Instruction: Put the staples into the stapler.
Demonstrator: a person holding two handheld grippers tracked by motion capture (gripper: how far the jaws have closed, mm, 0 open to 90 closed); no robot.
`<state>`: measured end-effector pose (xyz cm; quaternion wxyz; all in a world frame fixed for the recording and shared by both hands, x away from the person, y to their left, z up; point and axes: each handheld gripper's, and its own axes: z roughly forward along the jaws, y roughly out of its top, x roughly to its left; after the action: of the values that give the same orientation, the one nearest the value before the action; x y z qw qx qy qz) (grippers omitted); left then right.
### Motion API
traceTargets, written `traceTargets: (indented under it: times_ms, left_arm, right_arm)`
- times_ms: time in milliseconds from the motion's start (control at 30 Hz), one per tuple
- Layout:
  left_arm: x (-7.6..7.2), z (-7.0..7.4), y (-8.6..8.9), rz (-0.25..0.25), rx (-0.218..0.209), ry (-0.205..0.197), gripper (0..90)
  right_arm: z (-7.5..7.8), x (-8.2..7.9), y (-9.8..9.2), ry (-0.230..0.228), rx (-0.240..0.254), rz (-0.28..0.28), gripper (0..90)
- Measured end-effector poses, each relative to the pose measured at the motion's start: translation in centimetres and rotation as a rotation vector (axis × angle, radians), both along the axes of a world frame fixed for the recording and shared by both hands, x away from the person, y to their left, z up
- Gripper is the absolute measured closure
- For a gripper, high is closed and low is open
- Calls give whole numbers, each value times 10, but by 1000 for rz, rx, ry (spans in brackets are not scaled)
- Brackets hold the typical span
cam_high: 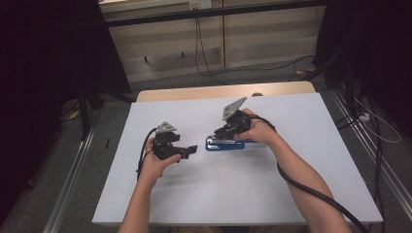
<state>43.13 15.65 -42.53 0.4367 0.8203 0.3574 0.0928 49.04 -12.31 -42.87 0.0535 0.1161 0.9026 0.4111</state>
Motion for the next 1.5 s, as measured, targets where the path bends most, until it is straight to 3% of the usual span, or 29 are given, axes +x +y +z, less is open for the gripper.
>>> traceTargets:
  times_ms: [1500]
  left_arm:
    - [0,-1,1,0,1,7,101]
  right_arm:
    - [-5,4,6,1,-8,35,793]
